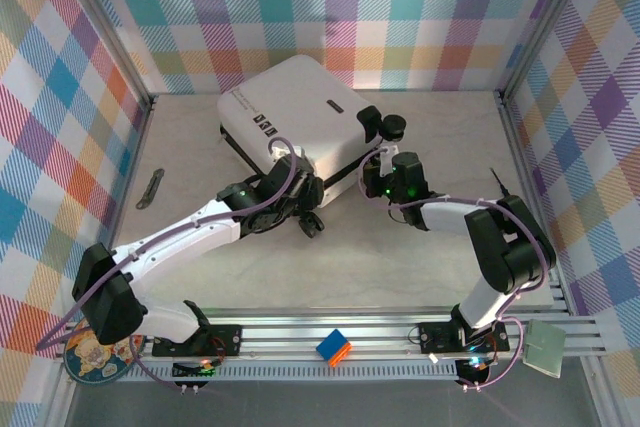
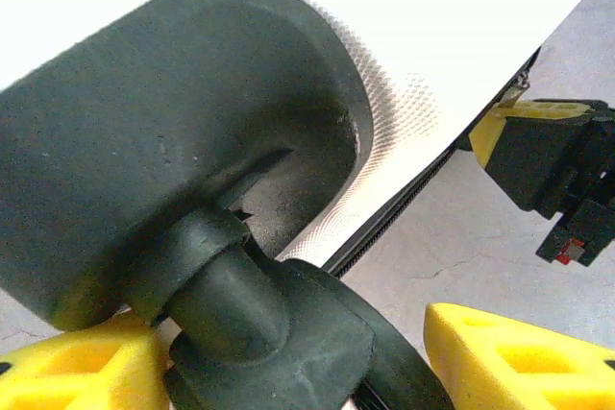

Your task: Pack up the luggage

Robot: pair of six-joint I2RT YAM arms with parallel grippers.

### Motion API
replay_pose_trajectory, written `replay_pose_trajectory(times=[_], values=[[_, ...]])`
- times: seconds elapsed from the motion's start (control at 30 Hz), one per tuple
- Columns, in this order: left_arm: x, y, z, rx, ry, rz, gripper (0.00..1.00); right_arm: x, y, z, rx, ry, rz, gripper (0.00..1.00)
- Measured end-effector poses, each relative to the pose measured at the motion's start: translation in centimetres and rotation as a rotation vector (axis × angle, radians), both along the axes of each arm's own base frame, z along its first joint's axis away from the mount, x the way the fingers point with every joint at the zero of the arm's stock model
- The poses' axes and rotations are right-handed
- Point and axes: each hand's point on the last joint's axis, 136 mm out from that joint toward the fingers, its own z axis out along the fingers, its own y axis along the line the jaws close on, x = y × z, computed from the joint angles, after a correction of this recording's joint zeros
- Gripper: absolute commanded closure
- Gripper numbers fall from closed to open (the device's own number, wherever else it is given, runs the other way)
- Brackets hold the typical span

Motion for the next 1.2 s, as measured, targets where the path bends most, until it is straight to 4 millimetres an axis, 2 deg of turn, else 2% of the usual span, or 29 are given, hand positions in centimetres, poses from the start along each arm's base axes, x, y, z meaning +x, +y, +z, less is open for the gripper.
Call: replay_pose_trajectory(times=[0.6,0.77,0.87,1.07,1.2], values=[[-0.2,0.5,0.5,-0.087,-0.044,-0.013,0.57,3.2,-3.6,0.1,0.063,0.084,-0.094,1.00],[-0.3,0.6,0.6,-0.100,-0.057,-0.015,0.57,3.1,-3.5,0.1,0.076,0.097,-0.071,1.00],[-0.4,1.0,0.5,-0.091,-0.069,-0.018,0.61,3.0,-3.8,0.1,0.099,0.110,-0.079,1.00],[-1.1,2.1,0.9,-0.073,-0.095,-0.033,0.63,0.6,-4.6,-0.2,0.123,0.134,-0.098,1.00],[-1.0,3.2,1.5,-0.051,-0.113,-0.027,0.63,-1.1,-4.2,-0.2,0.108,0.131,-0.112,1.00]])
